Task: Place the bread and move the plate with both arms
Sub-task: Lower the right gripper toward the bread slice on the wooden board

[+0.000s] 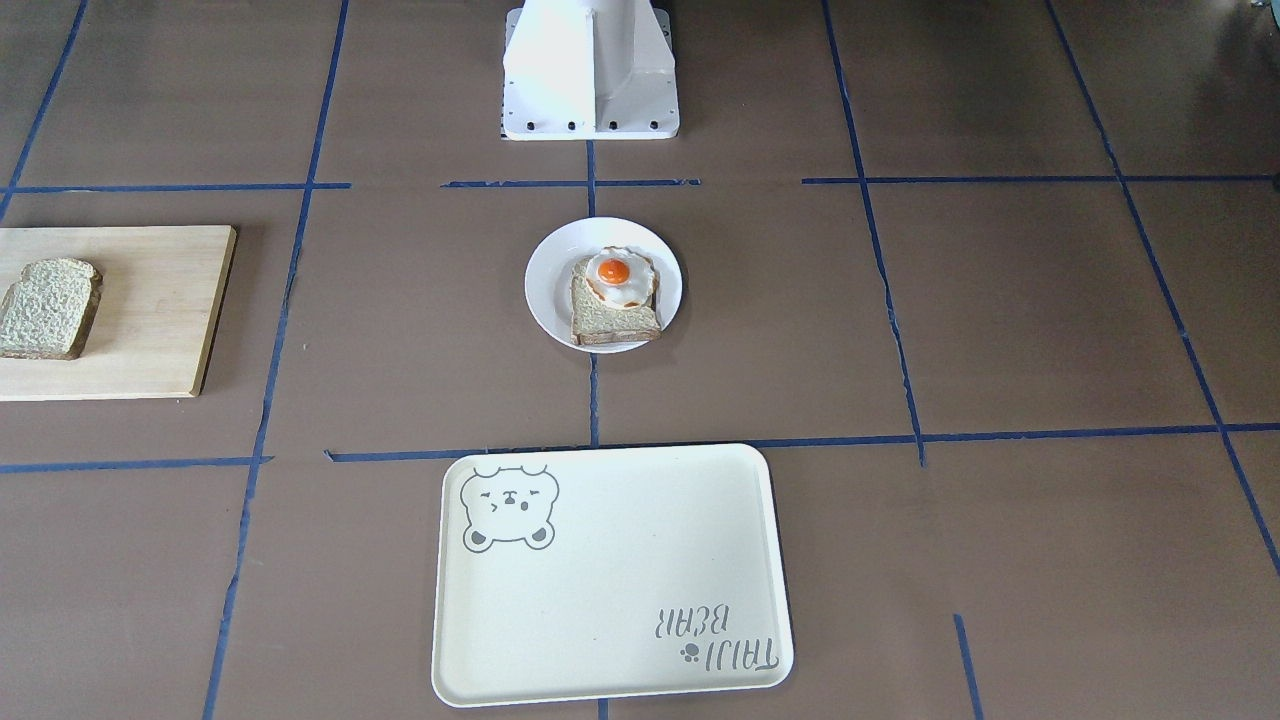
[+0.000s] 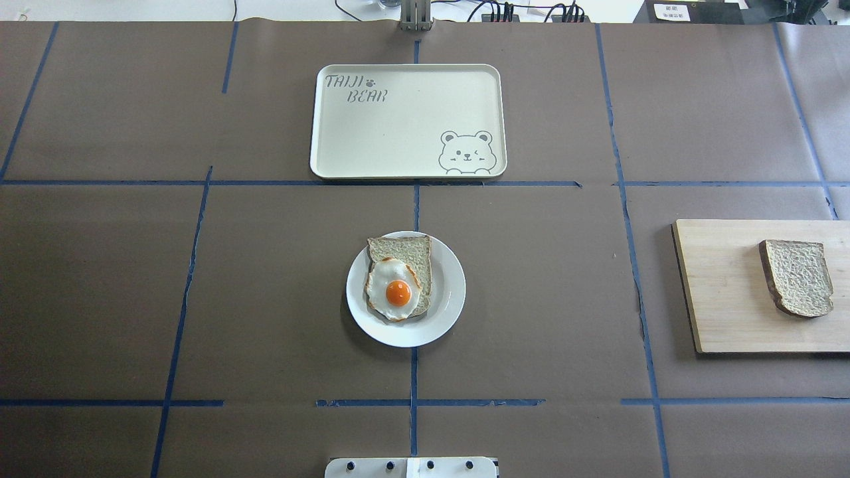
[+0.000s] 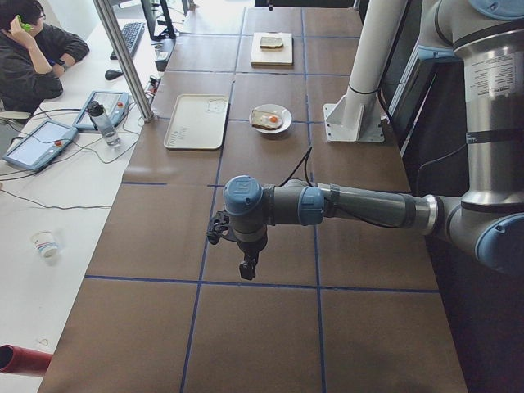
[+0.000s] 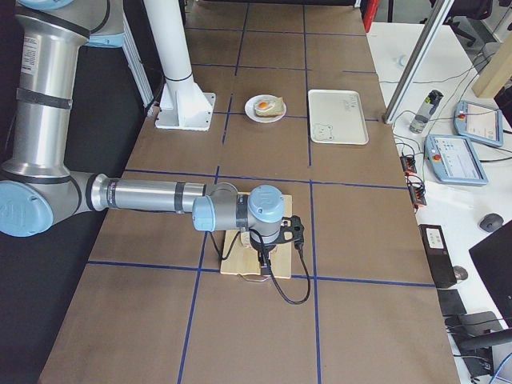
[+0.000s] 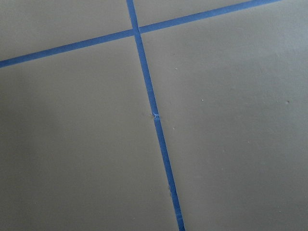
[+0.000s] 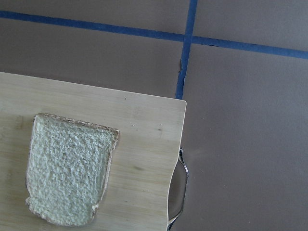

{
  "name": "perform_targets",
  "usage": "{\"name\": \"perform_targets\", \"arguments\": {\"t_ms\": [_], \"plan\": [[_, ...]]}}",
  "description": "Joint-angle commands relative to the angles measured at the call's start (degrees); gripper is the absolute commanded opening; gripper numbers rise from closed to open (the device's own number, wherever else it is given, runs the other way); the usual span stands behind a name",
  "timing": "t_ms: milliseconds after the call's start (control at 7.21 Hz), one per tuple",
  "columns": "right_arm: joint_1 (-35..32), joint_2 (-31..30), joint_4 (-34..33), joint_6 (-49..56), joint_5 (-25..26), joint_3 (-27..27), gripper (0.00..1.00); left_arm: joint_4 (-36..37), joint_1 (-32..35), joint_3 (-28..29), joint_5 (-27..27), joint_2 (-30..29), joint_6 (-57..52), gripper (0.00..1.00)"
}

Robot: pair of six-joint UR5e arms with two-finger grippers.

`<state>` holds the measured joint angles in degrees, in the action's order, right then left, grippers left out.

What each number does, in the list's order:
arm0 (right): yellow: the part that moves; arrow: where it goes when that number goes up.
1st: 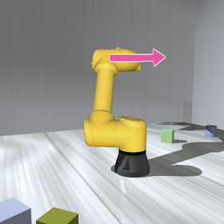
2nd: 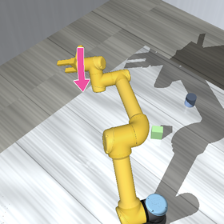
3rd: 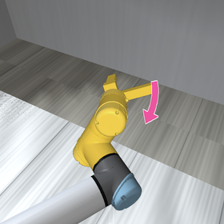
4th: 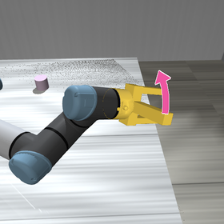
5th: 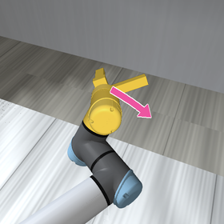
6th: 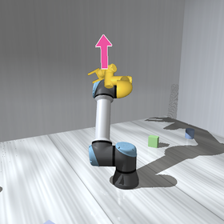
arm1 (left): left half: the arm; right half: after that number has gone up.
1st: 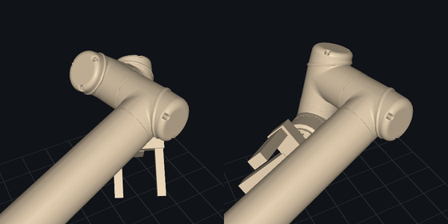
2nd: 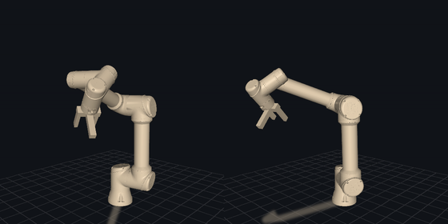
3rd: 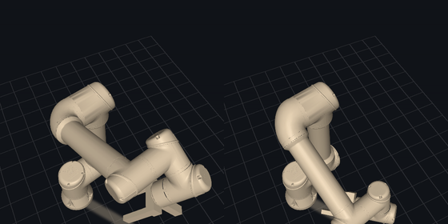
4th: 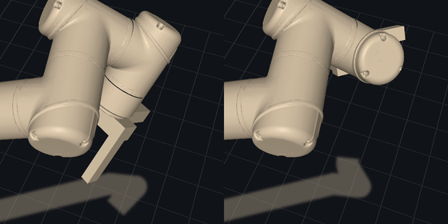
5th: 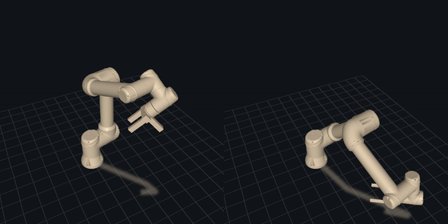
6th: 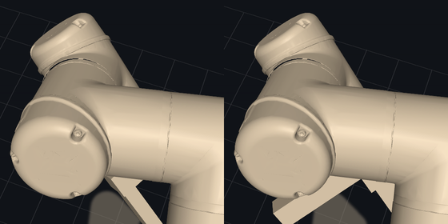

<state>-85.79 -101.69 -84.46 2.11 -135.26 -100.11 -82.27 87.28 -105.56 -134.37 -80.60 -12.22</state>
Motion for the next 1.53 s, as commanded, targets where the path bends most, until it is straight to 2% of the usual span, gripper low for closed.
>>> {"name": "perform_targets", "arguments": {"t_ms": [0,277,416,555,832,1110,1387], "plan": [[0.2,0.2,0.3,0.1,0.2,-0.2,1.00,0.0,-0.2,0.0,0.2,-0.1,0.0,1.00],[1.0,0.9,1.5,-0.6,-0.1,-2.4,1.00,0.0,-0.3,-1.0,0.2,0.0,0.0,1.00],[1.8,0.8,1.8,-5.9,-0.9,-4.0,1.00,-0.1,-0.4,-1.2,0.0,-0.4,0.4,1.00],[7.3,0.3,5.9,-11.6,-1.9,-4.5,1.00,-2.0,-0.3,-1.2,0.0,-1.3,0.5,1.00],[13.7,-3.0,24.1,-29.3,-0.5,-3.2,1.00,-6.0,-0.3,-0.9,0.0,-1.4,0.5,1.00],[15.3,-4.7,42.5,-36.8,-0.4,6.7,1.00,-6.4,-0.3,-0.4,-0.1,-1.5,0.5,1.00],[17.0,-4.3,44.8,-37.3,-0.3,9.7,0.96,-6.4,-0.3,-0.5,-0.1,-1.5,0.5,1.00]]}}
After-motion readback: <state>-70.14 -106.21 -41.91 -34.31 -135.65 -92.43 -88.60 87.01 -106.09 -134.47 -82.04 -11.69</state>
